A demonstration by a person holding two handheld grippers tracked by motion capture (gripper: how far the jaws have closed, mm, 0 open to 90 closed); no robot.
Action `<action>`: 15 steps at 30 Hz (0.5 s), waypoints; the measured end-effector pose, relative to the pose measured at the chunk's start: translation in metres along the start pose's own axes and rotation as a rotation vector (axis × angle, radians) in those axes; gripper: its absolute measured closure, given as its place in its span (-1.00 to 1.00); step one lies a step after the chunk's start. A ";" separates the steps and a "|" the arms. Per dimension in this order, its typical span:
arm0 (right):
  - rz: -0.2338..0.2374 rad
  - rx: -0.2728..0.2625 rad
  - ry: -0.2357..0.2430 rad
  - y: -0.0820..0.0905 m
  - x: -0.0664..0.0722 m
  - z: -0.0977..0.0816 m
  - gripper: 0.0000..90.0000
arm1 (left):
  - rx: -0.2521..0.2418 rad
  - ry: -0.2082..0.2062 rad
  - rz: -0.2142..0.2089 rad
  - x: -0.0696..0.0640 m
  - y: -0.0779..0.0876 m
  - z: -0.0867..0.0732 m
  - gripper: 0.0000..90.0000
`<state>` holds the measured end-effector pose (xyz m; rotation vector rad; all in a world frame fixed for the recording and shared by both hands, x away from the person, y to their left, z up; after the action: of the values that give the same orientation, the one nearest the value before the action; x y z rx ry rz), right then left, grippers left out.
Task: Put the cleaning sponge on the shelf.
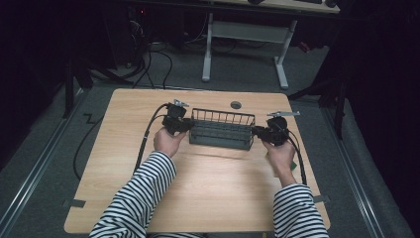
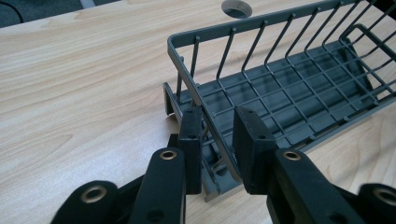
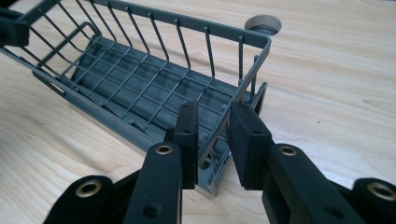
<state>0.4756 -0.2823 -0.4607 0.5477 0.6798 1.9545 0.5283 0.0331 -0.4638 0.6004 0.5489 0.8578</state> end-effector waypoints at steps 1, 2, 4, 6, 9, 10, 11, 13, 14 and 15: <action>0.008 0.003 -0.006 0.001 0.000 -0.001 0.64 | -0.001 0.003 0.001 0.000 0.000 0.000 0.63; 0.008 0.003 -0.006 0.001 0.000 -0.001 0.64 | -0.001 0.005 -0.001 -0.001 0.001 -0.001 0.63; 0.013 0.003 -0.010 0.002 0.000 -0.002 0.64 | 0.004 0.006 -0.004 -0.001 0.001 -0.002 0.63; 0.014 0.010 -0.005 0.003 0.001 -0.002 0.64 | 0.010 0.002 -0.001 -0.002 0.003 -0.003 0.64; 0.012 0.018 0.005 0.005 0.004 -0.003 0.64 | 0.018 0.001 -0.005 -0.003 0.006 -0.005 0.63; 0.008 0.023 0.011 0.006 0.005 -0.004 0.64 | 0.020 0.005 -0.012 -0.003 0.007 -0.006 0.63; 0.007 0.028 0.015 0.006 0.006 -0.004 0.64 | 0.022 0.014 -0.019 -0.003 0.008 -0.007 0.63; 0.008 0.038 0.022 0.008 0.007 -0.004 0.63 | 0.027 0.014 -0.024 -0.004 0.011 -0.010 0.63; 0.009 0.044 0.018 0.009 0.010 -0.005 0.63 | 0.028 0.011 -0.024 -0.004 0.012 -0.011 0.63; 0.009 0.043 0.027 0.010 0.011 -0.006 0.63 | 0.029 0.010 -0.026 -0.004 0.013 -0.012 0.63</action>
<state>0.4601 -0.2780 -0.4577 0.5526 0.7388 1.9620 0.5108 0.0398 -0.4625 0.6147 0.5777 0.8295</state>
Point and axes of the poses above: each handheld gripper's, and its own axes: y roughly backward along the jaws, z roughly out of its top, x roughly to its left, the point moved 3 cm from there along -y, roughly forward along the jaws, and after that the axes turned 6 degrees about y, right-handed, at the moved point
